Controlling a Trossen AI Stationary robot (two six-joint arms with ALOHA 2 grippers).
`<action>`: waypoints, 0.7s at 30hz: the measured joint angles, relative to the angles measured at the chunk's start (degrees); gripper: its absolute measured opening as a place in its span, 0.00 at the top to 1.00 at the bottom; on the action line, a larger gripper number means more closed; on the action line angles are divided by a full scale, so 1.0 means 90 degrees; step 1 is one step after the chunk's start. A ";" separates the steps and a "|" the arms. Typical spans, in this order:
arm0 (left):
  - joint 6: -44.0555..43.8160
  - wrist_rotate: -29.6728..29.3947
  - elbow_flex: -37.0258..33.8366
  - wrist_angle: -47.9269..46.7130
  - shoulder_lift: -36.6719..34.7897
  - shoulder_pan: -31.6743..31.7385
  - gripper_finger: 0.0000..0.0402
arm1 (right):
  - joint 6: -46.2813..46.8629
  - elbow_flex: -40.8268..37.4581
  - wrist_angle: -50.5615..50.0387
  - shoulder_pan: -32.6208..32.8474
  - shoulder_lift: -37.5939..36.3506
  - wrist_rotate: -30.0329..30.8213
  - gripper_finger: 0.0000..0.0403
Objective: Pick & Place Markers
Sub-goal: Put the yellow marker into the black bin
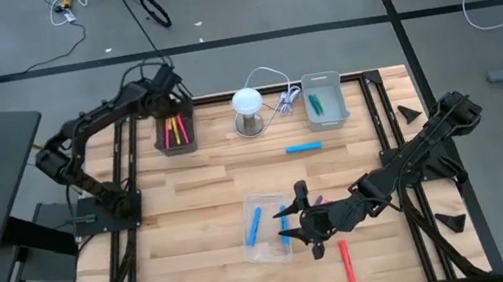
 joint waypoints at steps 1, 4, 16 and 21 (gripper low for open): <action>0.0000 0.0082 -0.0157 0.0218 0.0000 0.0017 0.93 | 0.0000 0.0000 -0.0002 0.0000 0.0000 0.0000 0.49; -0.0002 0.0268 -0.0585 0.0750 0.0000 0.0078 0.93 | 0.0000 0.0000 -0.0027 -0.0007 0.0000 0.0000 0.49; -0.0194 0.0324 -0.1993 0.2174 0.0018 0.0228 0.93 | 0.0127 0.0000 -0.0029 -0.0071 0.0000 0.0000 0.49; -0.0179 0.0427 -0.2008 0.2207 0.0105 0.0292 0.93 | 0.0277 0.0000 -0.0032 -0.0087 0.0000 -0.0002 0.49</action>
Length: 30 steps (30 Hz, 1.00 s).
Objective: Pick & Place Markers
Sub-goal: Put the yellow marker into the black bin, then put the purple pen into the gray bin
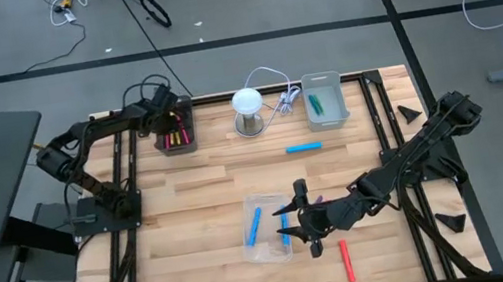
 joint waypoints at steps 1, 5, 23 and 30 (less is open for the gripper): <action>0.0012 0.0008 0.0000 0.0002 0.0012 0.0000 0.93 | 0.0009 0.0000 0.0000 0.0000 0.0000 0.0002 0.49; 0.0016 0.0030 0.0006 0.0094 0.0014 0.0000 0.84 | 0.0009 0.0000 -0.0001 0.0000 0.0000 0.0002 0.49; 0.0445 0.0658 0.0027 0.0760 -0.0002 -0.0002 0.42 | 0.0009 0.0000 -0.0010 0.0000 -0.0001 0.0000 0.49; 0.1020 0.1316 0.0029 0.1092 -0.0727 -0.0129 0.43 | -0.0012 0.0000 -0.0010 -0.0032 -0.0002 0.0001 0.49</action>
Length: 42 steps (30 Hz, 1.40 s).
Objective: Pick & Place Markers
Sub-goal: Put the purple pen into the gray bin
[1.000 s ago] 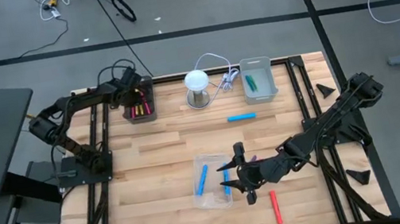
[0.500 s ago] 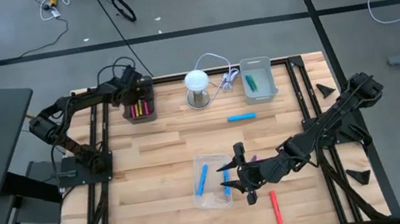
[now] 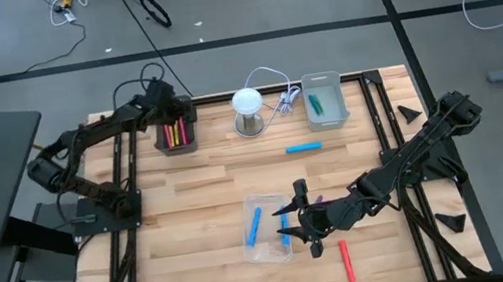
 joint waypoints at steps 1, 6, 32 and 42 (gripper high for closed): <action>0.0149 0.0038 0.0000 0.0052 -0.0163 -0.0038 0.43 | 0.0000 0.0000 -0.0002 -0.0012 0.0000 0.0000 0.49; 0.0911 0.0062 0.0000 0.0069 -0.1056 -0.0400 0.43 | 0.0152 0.0000 0.0000 -0.0106 0.0000 0.0000 0.49; 0.2428 -0.2412 0.0000 0.0057 -0.2906 -0.5415 0.44 | 0.2039 0.0000 0.0822 -0.0170 0.0000 -0.0005 0.49; 0.3569 -0.1354 0.0000 0.0001 -0.2951 -0.5518 0.43 | 0.2405 0.0000 0.0906 -0.0170 0.0000 -0.0022 0.49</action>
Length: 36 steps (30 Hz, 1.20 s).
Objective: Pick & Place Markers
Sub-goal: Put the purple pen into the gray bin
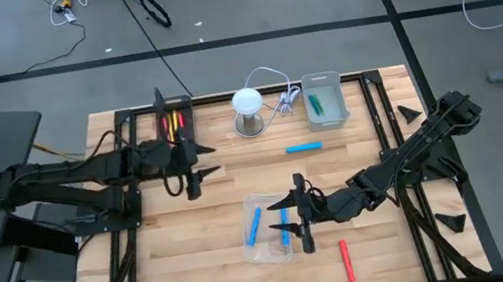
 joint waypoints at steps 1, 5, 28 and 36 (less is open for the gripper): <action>0.0088 0.0300 0.0000 -0.0115 0.0001 0.0115 0.43 | 0.0071 0.0000 0.0004 0.0000 0.0000 0.0000 0.49; 0.0464 0.1861 -0.0021 -0.0154 -0.0134 0.0652 0.43 | 0.0359 0.0000 0.0016 0.0000 0.0000 0.0000 0.49; -0.0754 0.2979 -0.4879 0.3293 -0.4246 0.2551 0.43 | 0.0706 0.0000 0.0444 -0.0003 0.0000 0.0019 0.49; -0.0921 0.1990 -0.5207 0.3123 -0.4939 0.2551 0.43 | 0.0830 0.0001 0.0365 0.0002 0.0000 -0.0037 0.49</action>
